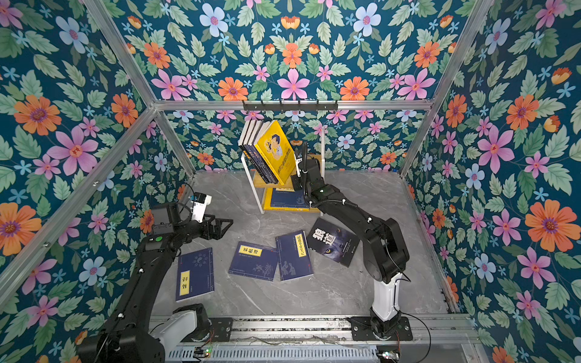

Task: Stacking books/files
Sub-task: Move the book to the bookshelf.

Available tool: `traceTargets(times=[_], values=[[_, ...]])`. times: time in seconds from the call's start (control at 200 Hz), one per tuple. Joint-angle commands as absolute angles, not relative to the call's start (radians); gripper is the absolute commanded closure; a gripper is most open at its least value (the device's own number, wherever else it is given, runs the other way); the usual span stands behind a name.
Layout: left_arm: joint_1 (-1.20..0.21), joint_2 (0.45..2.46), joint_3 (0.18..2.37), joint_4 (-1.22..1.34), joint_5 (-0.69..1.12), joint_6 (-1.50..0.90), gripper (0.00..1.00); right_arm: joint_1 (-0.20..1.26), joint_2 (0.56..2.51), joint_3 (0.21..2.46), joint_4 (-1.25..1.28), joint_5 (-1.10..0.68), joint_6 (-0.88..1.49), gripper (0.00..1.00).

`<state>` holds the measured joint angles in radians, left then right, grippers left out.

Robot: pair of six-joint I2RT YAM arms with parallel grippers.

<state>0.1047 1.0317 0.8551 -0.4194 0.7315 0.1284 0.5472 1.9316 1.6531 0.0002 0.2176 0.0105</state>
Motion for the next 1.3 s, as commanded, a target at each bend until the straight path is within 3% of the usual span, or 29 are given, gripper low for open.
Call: traceTargets(times=[0.0, 0.545, 1.045, 1.295], values=[[0.106, 1.024, 0.861, -0.408, 0.728, 0.122, 0.0, 0.542, 1.986, 1.723, -0.051, 0.182, 0.033, 1.0], [0.106, 1.033, 0.864, -0.403, 0.738, 0.116, 0.0, 0.558, 2.202, 1.949, -0.078, 0.076, 0.081, 1.0], [0.109, 1.031, 0.853, -0.397, 0.735, 0.115, 0.0, 0.6, 2.244, 2.039, -0.105, 0.067, 0.077, 1.0], [0.109, 1.032, 0.848, -0.394, 0.737, 0.112, 0.0, 0.6, 2.152, 1.975, -0.127, 0.115, 0.054, 1.0]])
